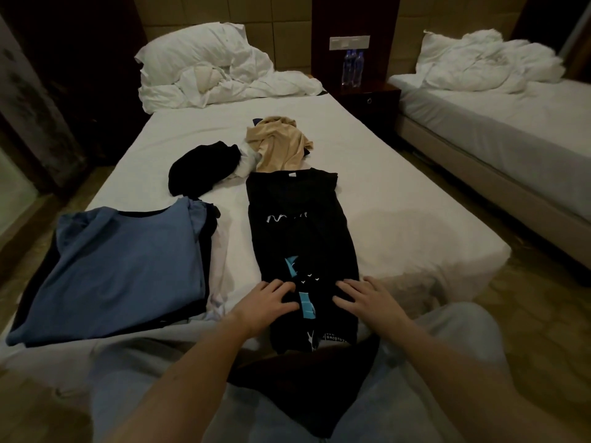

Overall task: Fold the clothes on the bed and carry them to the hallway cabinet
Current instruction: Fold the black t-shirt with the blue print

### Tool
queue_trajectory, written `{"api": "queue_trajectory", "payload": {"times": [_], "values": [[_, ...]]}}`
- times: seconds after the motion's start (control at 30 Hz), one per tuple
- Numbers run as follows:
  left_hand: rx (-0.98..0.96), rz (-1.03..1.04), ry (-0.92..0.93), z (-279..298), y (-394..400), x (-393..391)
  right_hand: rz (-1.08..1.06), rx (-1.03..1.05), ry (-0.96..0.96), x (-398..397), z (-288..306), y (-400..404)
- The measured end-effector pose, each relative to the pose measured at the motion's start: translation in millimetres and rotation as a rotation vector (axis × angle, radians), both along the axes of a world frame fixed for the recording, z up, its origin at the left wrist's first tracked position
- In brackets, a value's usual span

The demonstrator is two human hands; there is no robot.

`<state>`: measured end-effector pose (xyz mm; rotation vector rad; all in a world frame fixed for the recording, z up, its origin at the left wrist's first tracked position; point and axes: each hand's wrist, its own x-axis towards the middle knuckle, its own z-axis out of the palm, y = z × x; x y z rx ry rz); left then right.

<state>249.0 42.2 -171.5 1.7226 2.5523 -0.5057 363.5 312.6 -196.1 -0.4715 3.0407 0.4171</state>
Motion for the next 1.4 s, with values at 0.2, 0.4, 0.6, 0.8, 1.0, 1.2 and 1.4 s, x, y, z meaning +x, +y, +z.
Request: {"api": "queue_trajectory", "payload": {"times": [0.2,0.4,0.6,0.8,1.0,1.2,1.4], "values": [[0.302,0.146,-0.243,-2,2,-6,-0.111,-0.19,0.14,-10,3,-9],[0.901,0.819,-1.042,15,-3,-15,-0.44,-0.753,0.021,-25,38,-5],[1.133,0.999,-1.258,59,-14,-36,-0.77,-1.36,0.207,-54,84,12],[1.428,1.067,-1.283,92,5,-78,-0.816,-1.674,0.218,-107,116,18],[1.408,1.045,-1.32,110,25,-133,-0.815,-1.769,0.169,-170,137,26],[1.441,1.123,-1.285,114,34,-225,-0.806,-1.798,0.127,-248,149,48],[1.455,1.206,-1.197,97,65,-309,-0.829,-1.519,0.164,-335,123,77]]}}
